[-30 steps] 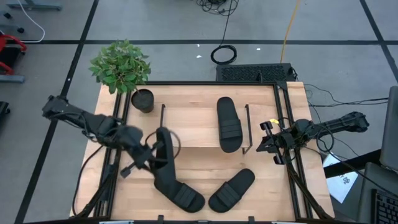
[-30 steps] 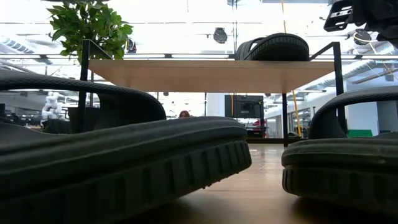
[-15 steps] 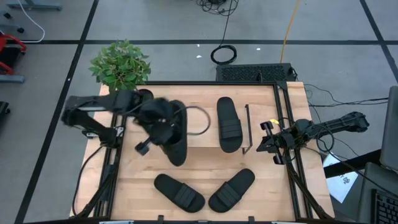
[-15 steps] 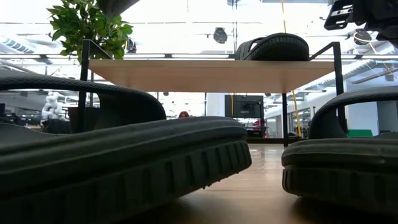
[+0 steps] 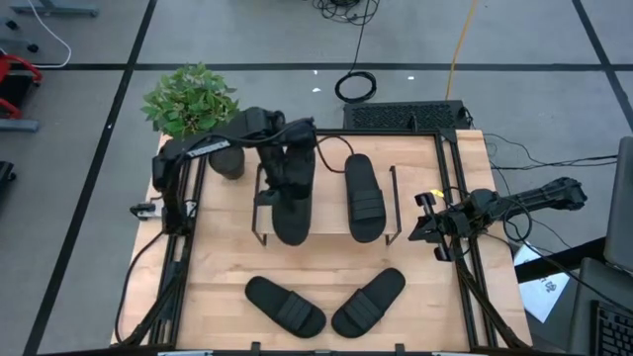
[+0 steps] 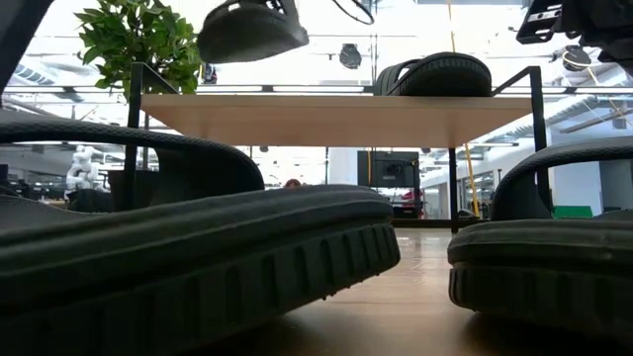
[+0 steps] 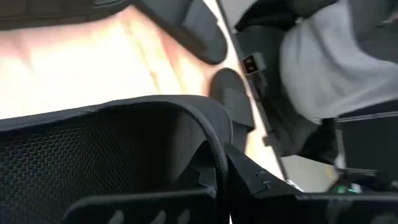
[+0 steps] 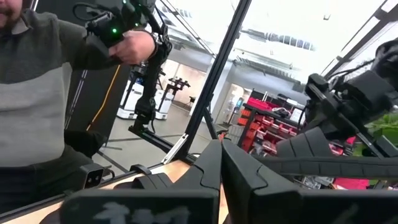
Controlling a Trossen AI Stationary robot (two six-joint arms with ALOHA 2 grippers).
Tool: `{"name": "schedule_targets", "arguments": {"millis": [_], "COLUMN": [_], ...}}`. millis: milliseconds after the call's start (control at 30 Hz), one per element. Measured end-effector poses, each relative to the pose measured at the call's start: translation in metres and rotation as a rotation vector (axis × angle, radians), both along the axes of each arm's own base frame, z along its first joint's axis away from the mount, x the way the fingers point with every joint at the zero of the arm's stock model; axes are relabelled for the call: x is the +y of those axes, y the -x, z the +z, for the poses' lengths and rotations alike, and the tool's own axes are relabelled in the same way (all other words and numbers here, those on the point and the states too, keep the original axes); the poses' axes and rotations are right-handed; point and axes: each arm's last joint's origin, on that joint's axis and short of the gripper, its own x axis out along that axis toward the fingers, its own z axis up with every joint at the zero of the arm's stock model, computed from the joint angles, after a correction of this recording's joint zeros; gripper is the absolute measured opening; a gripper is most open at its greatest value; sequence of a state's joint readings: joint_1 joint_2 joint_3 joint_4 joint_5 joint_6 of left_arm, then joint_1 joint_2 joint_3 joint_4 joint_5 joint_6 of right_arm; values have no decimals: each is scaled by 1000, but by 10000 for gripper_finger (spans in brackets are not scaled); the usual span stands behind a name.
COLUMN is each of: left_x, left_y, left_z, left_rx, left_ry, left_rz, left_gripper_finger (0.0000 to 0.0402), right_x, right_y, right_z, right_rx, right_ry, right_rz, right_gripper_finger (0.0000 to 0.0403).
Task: Pick and place slides into the shelf
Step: Put the black slide on the shelf
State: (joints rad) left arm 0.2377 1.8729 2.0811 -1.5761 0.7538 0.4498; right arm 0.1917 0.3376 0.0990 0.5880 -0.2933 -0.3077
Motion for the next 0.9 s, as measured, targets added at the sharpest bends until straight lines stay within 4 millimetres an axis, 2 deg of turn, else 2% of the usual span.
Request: {"name": "schedule_targets", "arguments": {"millis": [133, 433, 733, 900], "left_x": [14, 28, 39, 39], "left_y": [-2, -13, -25, -28], "left_z": [-4, -20, -43, -48], "left_rx": [-15, -26, 56, 58], "left_ry": [6, 16, 79, 103], "left_rz": [16, 6, 27, 24], "left_gripper_finger": [1, 2, 2, 2], "right_x": [0, 1, 1, 1], "right_y": [0, 1, 1, 1], "right_z": [1, 1, 2, 2], "right_rx": [-8, -26, -36, -35], "right_ry": [4, 27, 25, 26], "right_rz": [17, 45, 45, 45], "right_gripper_finger": [0, 0, 0, 0]}}
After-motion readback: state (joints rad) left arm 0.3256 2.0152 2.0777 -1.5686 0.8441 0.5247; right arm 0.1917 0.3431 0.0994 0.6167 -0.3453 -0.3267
